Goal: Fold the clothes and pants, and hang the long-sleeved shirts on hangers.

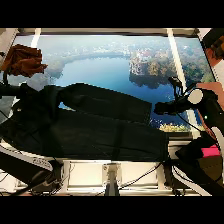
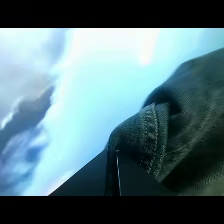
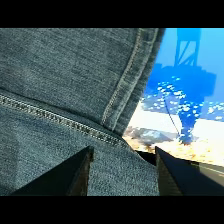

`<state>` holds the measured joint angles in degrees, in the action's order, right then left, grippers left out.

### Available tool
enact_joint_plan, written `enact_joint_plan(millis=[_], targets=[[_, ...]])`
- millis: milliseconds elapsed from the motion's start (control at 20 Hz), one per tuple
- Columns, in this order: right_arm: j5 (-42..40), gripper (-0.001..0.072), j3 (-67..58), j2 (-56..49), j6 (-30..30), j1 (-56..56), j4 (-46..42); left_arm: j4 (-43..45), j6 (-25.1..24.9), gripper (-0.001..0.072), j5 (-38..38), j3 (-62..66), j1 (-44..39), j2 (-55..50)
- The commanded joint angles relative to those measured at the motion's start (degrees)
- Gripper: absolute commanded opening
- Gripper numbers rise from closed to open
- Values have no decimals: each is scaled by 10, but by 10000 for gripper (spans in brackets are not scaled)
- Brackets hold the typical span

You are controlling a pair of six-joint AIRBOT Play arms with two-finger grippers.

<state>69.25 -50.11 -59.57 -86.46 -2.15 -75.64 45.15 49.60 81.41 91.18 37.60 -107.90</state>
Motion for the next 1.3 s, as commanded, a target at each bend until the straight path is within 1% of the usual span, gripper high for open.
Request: enact_joint_plan(millis=[0,50,200,300,350,400,500,700,750,850,900,950,1100,1250], targets=[[-18,441,0,0,0,0,0,-57,-42,51,-10,35,0,13],[-31,441,0,0,0,0,3,-52,-42,50,-15,44,0,22],[-76,441,0,-1,0,0,8,4,-43,50,-58,49,1,66],[-104,433,0,-2,0,0,8,33,-74,50,-78,49,1,97],[-113,408,0,-4,-1,0,8,33,-95,50,-83,49,1,111],[-117,408,0,-9,-4,0,9,33,-103,50,-93,49,1,125],[-118,411,0,-30,-13,0,11,33,-103,49,-119,49,1,149],[-132,411,0,-98,-13,2,43,33,-102,49,-187,49,1,199],[-135,414,0,-116,-13,4,54,33,-102,50,-193,49,1,206],[-140,461,0,-155,-10,14,86,33,-101,51,-188,48,1,209],[-146,464,0,-171,-9,23,104,33,-100,51,-186,46,1,208],[-152,488,0,-183,-8,33,122,33,-100,51,-186,43,1,208],[-159,492,0,-199,33,59,185,33,-100,52,-188,40,1,208],[-176,492,-1,-210,58,65,214,33,-100,52,-188,40,1,208]])
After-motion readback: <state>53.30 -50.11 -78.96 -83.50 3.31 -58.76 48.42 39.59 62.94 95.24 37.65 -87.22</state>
